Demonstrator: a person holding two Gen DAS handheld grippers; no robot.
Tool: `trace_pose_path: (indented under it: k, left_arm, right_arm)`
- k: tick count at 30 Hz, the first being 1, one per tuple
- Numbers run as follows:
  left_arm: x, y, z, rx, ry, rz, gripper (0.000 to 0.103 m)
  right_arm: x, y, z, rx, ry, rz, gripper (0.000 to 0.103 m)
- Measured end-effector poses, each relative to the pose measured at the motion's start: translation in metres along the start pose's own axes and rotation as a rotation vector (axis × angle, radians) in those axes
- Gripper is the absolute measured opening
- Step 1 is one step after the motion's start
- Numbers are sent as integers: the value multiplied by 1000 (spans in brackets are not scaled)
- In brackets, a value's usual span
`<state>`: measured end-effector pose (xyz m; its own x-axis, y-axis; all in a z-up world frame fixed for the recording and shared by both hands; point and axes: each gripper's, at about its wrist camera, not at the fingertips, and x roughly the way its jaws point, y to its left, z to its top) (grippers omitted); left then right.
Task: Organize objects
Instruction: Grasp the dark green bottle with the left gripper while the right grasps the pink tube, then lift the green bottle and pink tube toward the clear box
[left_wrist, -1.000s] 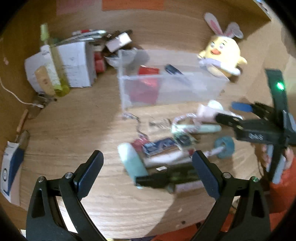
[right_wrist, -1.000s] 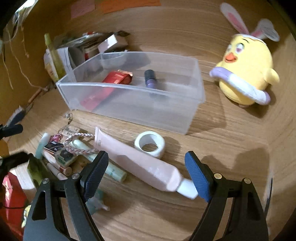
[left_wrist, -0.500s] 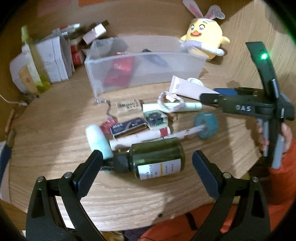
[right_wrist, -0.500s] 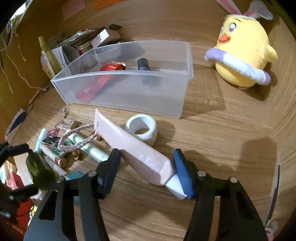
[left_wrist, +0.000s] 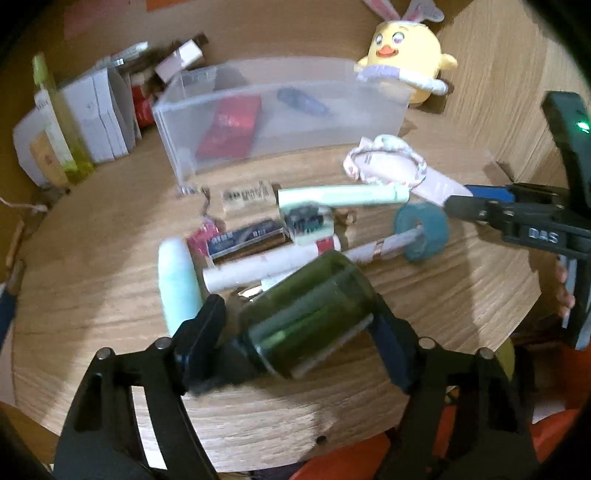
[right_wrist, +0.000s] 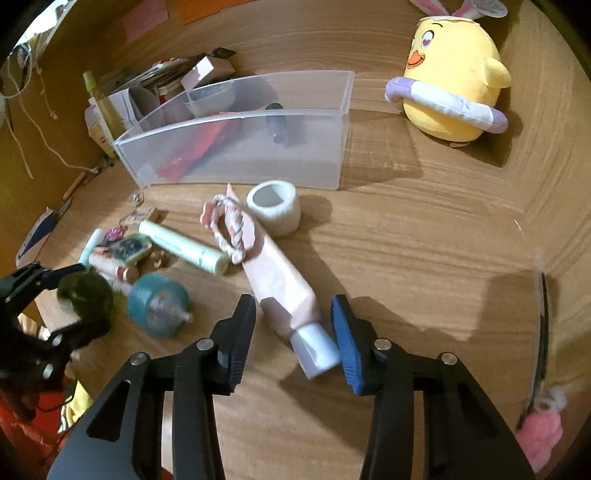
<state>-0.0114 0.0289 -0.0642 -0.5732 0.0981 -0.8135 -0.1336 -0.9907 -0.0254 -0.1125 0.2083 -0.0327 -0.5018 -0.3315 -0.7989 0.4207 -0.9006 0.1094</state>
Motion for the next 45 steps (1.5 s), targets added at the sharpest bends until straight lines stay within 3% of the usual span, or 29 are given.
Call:
trace_pose_path:
  k: [3, 10, 12, 14, 24, 26, 33, 35, 39, 42, 45]
  left_arm:
    - [-2, -2, 0, 11, -13, 8, 63]
    - [-13, -6, 4, 27, -70, 12, 63]
    - [-16, -5, 7, 27, -83, 12, 59]
    - [-18, -4, 12, 24, -87, 7, 53]
    - [-25, 13, 22, -38, -124, -25, 52]
    - [-27, 18, 26, -56, -133, -34, 51]
    - [-38, 29, 40, -101, -182, -35, 51]
    - [-42, 32, 43, -112, -196, -38, 51]
    - [-45, 38, 51, -132, -214, -58, 51]
    - [-44, 39, 56, -139, -220, -72, 51]
    - [-42, 40, 59, -140, -223, -72, 51]
  right_arm:
    - [-4, -1, -6, 1, -5, -8, 39]
    - [-2, -2, -6, 23, -45, -18, 38]
    - [-2, 0, -8, 14, -57, -28, 25]
    - [-4, 0, -9, 29, -66, -13, 21]
    - [-33, -12, -3, 105, -165, -6, 14]
    - [-38, -10, 0, 99, -179, -1, 9]
    - [-29, 4, 7, 23, -144, -21, 9]
    - [-25, 5, 8, 13, -128, -48, 11]
    - [-18, 2, 15, 7, -130, -69, 58]
    - [-6, 3, 20, -28, -98, -104, 58]
    - [10, 0, 22, -37, -44, -82, 58]
